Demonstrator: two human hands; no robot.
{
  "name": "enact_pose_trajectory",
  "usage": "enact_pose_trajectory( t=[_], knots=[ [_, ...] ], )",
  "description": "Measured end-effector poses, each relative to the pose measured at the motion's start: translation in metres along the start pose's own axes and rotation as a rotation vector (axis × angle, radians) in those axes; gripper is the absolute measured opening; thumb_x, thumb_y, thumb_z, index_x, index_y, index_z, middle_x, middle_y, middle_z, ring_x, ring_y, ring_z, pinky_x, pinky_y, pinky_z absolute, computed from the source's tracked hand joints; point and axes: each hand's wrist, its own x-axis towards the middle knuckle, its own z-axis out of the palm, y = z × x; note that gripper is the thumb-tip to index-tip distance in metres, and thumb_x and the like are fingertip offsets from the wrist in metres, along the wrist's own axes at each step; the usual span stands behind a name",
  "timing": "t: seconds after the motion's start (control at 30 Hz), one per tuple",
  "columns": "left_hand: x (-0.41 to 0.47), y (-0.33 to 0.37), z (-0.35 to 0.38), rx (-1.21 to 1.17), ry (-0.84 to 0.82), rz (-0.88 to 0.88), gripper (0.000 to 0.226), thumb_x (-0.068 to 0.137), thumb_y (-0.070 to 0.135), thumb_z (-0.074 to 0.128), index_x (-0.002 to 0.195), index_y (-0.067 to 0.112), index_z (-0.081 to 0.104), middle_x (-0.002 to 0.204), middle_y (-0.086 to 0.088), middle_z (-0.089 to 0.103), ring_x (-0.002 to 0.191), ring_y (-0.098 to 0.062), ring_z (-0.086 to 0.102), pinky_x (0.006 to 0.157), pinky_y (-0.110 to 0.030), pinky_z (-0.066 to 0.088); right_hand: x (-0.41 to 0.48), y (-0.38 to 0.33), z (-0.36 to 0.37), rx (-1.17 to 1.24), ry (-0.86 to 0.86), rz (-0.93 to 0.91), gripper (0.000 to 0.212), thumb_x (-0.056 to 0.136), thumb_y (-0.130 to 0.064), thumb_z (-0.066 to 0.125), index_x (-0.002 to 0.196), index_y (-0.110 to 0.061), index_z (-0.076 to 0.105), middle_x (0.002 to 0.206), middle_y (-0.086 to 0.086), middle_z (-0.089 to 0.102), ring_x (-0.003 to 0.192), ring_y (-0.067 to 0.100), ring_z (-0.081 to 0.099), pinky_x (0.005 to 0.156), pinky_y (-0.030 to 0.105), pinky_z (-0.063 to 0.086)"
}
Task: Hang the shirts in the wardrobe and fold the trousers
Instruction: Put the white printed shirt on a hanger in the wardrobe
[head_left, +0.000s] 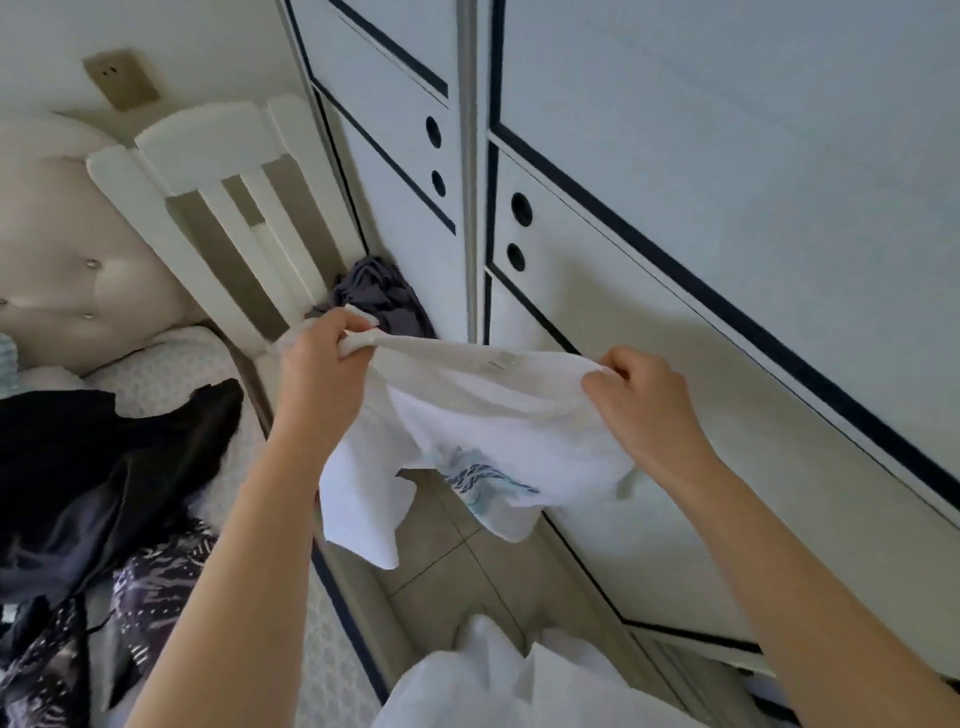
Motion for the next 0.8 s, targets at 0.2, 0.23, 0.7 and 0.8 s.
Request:
enact_pose_trajectory(
  t=[0.2, 0.23, 0.7, 0.8],
  knots=[
    [0.002, 0.012, 0.049, 0.086, -0.379, 0.144, 0.013, 0.097, 0.012, 0.057, 0.088, 0.01, 0.066, 0.07, -0.002, 0.056, 0.06, -0.015, 0.044, 0.054, -0.027, 0.032, -0.033, 0.036, -0.022, -0.119, 0.22, 0.136, 0.031, 0.087, -0.026, 0.053, 0.064, -0.011, 0.041, 0.057, 0.0, 0.042, 0.055, 0.021, 0.037, 0.051, 0.032, 0.031],
    [0.002, 0.014, 0.056, 0.095, -0.441, 0.168, 0.014, 0.096, 0.012, 0.057, 0.086, 0.01, 0.066, 0.069, -0.003, 0.057, 0.06, -0.016, 0.045, 0.054, -0.028, 0.032, -0.041, 0.042, -0.024, -0.129, 0.244, 0.168, 0.03, 0.089, -0.028, 0.053, 0.066, -0.01, 0.045, 0.059, 0.001, 0.046, 0.056, 0.021, 0.041, 0.052, 0.032, 0.034],
    [-0.063, 0.079, 0.156, 0.316, -0.86, 0.495, 0.013, 0.09, 0.01, 0.058, 0.091, 0.022, 0.065, 0.068, 0.005, 0.058, 0.058, -0.012, 0.053, 0.053, -0.023, 0.04, -0.167, 0.121, -0.074, -0.054, 0.571, 0.489, 0.028, 0.099, -0.03, 0.05, 0.076, -0.014, 0.047, 0.069, 0.004, 0.052, 0.063, 0.018, 0.047, 0.058, 0.033, 0.036],
    [-0.083, 0.092, 0.172, 0.472, -0.978, 0.539, 0.015, 0.086, 0.012, 0.063, 0.096, 0.024, 0.063, 0.087, 0.003, 0.053, 0.078, -0.016, 0.054, 0.063, -0.025, 0.044, -0.199, 0.135, -0.082, -0.046, 0.618, 0.55, 0.026, 0.1, -0.032, 0.048, 0.079, -0.015, 0.048, 0.073, 0.003, 0.053, 0.067, 0.02, 0.051, 0.062, 0.036, 0.042]
  ],
)
